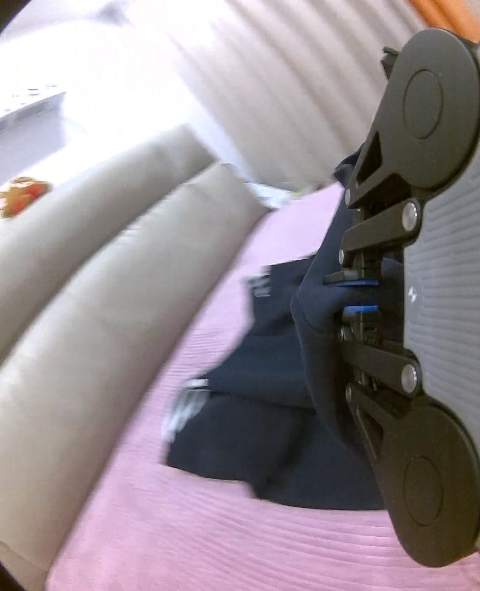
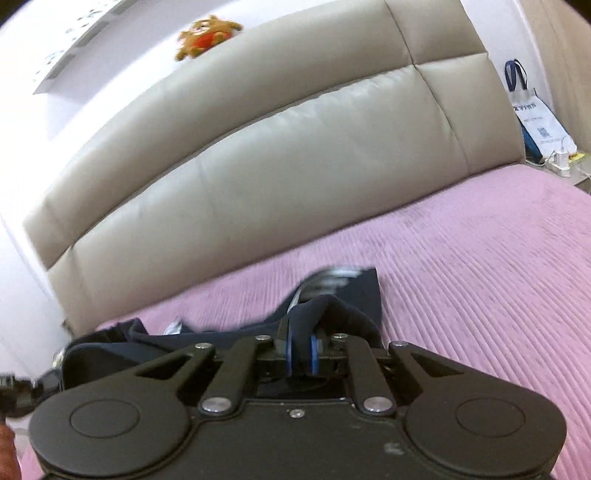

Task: Fold large clothes
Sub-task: 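Grasp the hem with the right tool while the left tool grasps it too, lift toward hood, then lay the hem over the hood with both tools and open them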

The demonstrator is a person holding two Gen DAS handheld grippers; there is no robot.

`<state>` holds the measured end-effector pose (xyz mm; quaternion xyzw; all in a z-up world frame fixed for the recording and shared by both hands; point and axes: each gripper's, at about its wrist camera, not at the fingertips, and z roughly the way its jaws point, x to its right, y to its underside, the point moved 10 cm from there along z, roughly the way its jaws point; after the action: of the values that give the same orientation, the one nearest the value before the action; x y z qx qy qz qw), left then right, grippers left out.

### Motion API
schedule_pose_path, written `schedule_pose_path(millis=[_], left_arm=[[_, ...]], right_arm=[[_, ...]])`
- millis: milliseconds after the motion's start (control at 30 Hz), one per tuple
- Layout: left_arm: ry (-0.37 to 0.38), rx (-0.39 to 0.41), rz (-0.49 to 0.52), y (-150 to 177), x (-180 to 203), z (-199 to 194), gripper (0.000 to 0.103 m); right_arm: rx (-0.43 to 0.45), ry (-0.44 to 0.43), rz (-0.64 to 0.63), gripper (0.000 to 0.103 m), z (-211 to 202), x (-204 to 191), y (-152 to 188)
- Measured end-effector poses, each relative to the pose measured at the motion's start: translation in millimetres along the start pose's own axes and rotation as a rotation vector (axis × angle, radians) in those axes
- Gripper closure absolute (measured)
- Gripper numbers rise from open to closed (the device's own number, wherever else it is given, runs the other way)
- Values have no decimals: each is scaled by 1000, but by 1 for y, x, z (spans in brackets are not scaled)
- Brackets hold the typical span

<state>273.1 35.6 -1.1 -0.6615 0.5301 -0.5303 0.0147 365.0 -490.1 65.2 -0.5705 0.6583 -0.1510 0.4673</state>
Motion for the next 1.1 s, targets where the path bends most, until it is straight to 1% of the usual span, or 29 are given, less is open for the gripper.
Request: schedule_pose_path(millis=[33, 100, 167, 200, 233, 267, 300, 333, 367, 400, 433, 467, 500, 533, 567, 600, 667, 700, 767, 867, 900, 933, 967, 1033, 1100], left_arm=[[-3, 23, -1, -14, -2, 10, 93], [-25, 61, 0, -37, -9, 34, 93], [-80, 103, 23, -59, -24, 59, 93], [-106, 121, 31, -65, -32, 74, 92], [-131, 128, 47, -70, -42, 90, 91], [-166, 128, 59, -73, -55, 108, 89], [-192, 118, 76, -73, -68, 124, 84], [-205, 100, 74, -73, -80, 133, 81], [-214, 73, 43, -68, -95, 139, 79], [-195, 56, 8, -68, -106, 140, 75], [-148, 62, -29, -68, -114, 135, 69], [-121, 74, -47, -69, -118, 128, 64], [-110, 91, -54, -73, -120, 119, 49], [-109, 119, -45, -85, -120, 112, 36], [-113, 146, -28, -93, -119, 105, 32], [-119, 168, -15, -102, -118, 99, 31], [-90, 212, -6, -116, -112, 87, 31], [-87, 212, -2, -121, -111, 86, 31], [-120, 177, 45, -124, -113, 93, 31], [-226, 90, 142, -118, -127, 120, 31], [-257, 68, 172, -115, -130, 128, 31], [-266, 53, 197, -106, -135, 133, 31], [-274, 42, 206, -105, -138, 138, 31], [-276, 34, 206, -99, -144, 147, 30], [-281, 44, 187, -98, -149, 155, 29]], right_arm=[[-2, 8, 15, 90, 24, 3, -8], [-26, 26, 51, 90, 68, 9, -10], [-65, 65, 73, 89, 115, 20, -5], [-96, 90, 86, 81, 137, 26, 1], [-138, 110, 105, 65, 154, 33, 11], [-197, 119, 134, 60, 170, 42, 21], [-234, 102, 162, 59, 176, 48, 24], [-243, 65, 191, 55, 175, 52, 26], [-221, 28, 215, 48, 168, 56, 23], [-196, 9, 230, 31, 160, 60, 19], [-165, -10, 241, 24, 152, 64, 12], [-140, -18, 245, 24, 146, 67, 6], [-136, -10, 235, 24, 142, 66, 0], [-133, -3, 209, 24, 137, 66, -6], [-134, 8, 169, 24, 139, 63, -11], [-144, 31, 113, 24, 142, 58, -13], [-187, 78, -44, 24, 153, 47, -11], [-212, 90, -102, 24, 163, 42, -9], [-265, 99, -185, 26, 186, 34, -1], [-306, 134, -283, 26, 216, 32, 7], [-317, 144, -310, 26, 223, 33, 11], [-327, 159, -329, 26, 231, 33, 14], [-336, 173, -337, 26, 237, 36, 18], [-351, 174, -334, 26, 245, 38, 26], [-359, 189, -338, 26, 252, 39, 34]])
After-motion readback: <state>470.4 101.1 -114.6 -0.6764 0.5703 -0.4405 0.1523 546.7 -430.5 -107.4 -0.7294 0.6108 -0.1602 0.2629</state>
